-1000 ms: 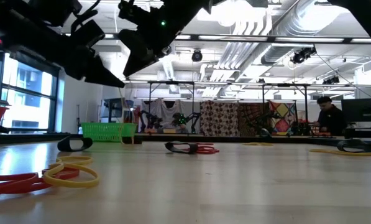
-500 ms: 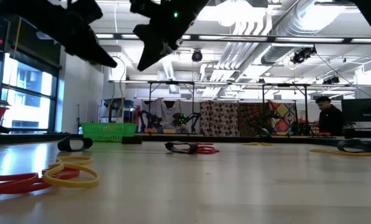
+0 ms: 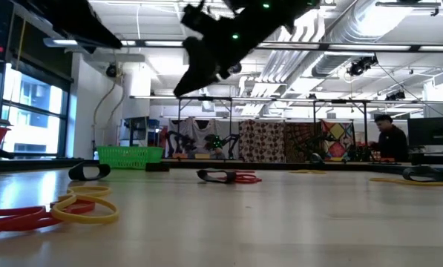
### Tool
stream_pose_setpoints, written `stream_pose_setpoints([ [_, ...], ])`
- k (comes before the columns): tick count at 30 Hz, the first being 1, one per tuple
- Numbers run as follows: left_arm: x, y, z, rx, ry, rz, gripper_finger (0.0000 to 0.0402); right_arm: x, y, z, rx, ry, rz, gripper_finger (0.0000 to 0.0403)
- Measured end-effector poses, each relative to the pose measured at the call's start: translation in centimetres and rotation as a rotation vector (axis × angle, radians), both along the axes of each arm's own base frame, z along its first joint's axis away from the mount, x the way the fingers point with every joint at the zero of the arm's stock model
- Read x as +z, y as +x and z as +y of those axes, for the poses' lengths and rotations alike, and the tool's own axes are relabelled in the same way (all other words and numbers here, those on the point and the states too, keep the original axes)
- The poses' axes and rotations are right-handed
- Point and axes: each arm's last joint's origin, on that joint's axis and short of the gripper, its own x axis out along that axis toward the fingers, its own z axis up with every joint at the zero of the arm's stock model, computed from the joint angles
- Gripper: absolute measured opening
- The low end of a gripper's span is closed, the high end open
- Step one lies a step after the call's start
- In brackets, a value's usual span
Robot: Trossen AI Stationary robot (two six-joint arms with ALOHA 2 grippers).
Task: Sort rubber bands into baskets
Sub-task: Put the yellow rubber band into the red bin
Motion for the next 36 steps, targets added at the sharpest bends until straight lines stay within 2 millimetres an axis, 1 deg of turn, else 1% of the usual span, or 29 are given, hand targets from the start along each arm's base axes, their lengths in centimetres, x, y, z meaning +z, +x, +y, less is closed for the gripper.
stream_pose_setpoints([
  [4, 1.0, -0.4, -0.7, -0.068, -0.064, 0.01, 0.0, -0.7, -2.9, -0.1, -0.005, 0.031, -0.083, 0.0],
  [7, 1.5, -0.7, -1.4, -0.13, -0.107, 0.032, 0.0, -1.5, -4.6, -0.2, -0.003, 0.035, -0.126, 0.0],
  [10, 1.9, -0.8, -2.2, -0.242, -0.166, 0.049, 0.0, -2.9, -5.7, -0.2, -0.004, 0.049, -0.12, 0.0],
  [13, 2.1, -1.0, -3.0, -0.338, -0.242, 0.065, 0.0, -4.0, -6.4, -0.2, -0.023, 0.075, -0.095, 0.0],
  [17, 2.1, -1.4, -4.1, -0.396, -0.326, 0.091, 0.0, -4.8, -6.9, -0.2, -0.044, 0.104, -0.085, 0.0],
  [25, 2.0, -2.1, -5.9, -0.455, -0.437, 0.145, 0.0, -4.7, -6.9, -0.2, -0.032, 0.09, -0.089, 0.0],
  [30, 0.9, -2.3, -6.9, -0.418, -0.466, 0.273, 0.0, -4.7, -6.9, -0.2, -0.028, 0.083, -0.087, 0.0],
  [36, -0.5, -2.0, -8.8, -0.406, -0.508, 0.417, 0.0, -4.7, -6.9, -0.2, -0.031, 0.086, -0.087, 0.0],
])
